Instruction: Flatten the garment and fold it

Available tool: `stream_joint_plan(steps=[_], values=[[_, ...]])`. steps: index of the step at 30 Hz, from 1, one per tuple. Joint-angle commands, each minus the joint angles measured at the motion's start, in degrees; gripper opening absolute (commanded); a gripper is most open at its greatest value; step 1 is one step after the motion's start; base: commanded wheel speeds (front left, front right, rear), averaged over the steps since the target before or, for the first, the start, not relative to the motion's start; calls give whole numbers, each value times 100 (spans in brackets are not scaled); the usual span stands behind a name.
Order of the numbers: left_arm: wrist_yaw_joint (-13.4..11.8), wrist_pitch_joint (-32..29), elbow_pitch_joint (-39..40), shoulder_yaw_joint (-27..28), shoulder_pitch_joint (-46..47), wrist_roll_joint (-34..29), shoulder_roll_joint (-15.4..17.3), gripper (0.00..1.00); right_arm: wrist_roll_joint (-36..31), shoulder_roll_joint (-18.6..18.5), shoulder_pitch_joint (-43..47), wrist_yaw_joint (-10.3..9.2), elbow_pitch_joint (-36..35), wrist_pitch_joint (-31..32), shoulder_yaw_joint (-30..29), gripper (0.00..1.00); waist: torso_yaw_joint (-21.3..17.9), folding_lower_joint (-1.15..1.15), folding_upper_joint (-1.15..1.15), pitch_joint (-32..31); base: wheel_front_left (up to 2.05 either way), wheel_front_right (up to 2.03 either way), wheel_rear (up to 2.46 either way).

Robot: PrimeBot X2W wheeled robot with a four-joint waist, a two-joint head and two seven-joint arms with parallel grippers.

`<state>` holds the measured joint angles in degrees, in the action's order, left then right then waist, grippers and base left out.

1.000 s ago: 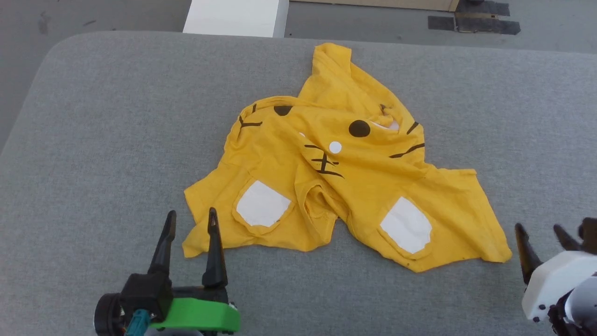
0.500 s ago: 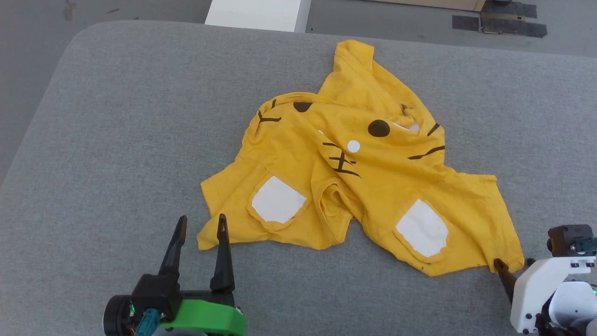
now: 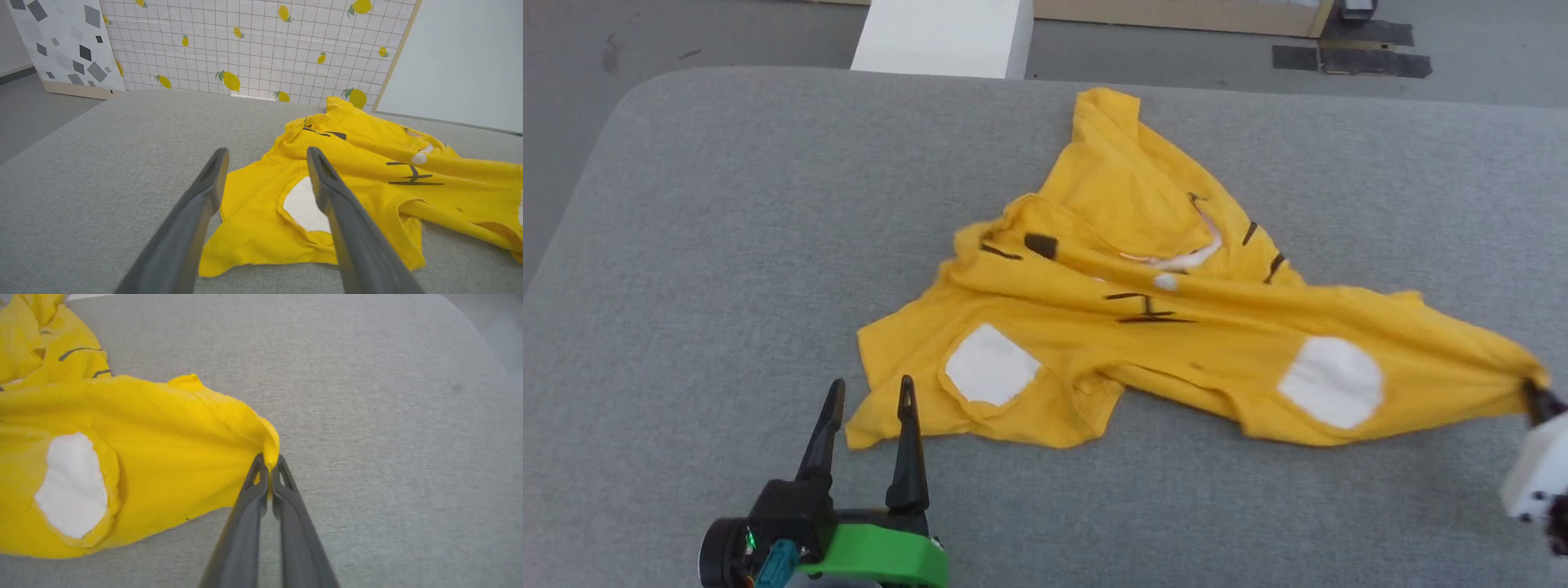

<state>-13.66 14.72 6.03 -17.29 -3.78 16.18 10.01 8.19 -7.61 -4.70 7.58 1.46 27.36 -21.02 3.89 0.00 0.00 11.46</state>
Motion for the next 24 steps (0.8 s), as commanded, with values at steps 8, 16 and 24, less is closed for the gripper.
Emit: stream_joint_plan(steps=[8, 16, 24], values=[[19, -122, -83, 8, 5, 95, 64, 100, -314, 83, 462, -9, -189, -172, -1448, 0, -182, 0, 0, 60, 0, 0, 0], [249, -806, -223, -187, 215, 49, 386, 100, -292, 306, 491, -9, -253, -266, -1479, 0, -232, 0, 0, 125, 0, 0, 0], [889, -2558, -694, -497, 1065, 40, 1064, 100, -284, 381, 351, -9, -397, -182, -1211, 0, -157, 0, 0, 266, 0, 0, 0]])
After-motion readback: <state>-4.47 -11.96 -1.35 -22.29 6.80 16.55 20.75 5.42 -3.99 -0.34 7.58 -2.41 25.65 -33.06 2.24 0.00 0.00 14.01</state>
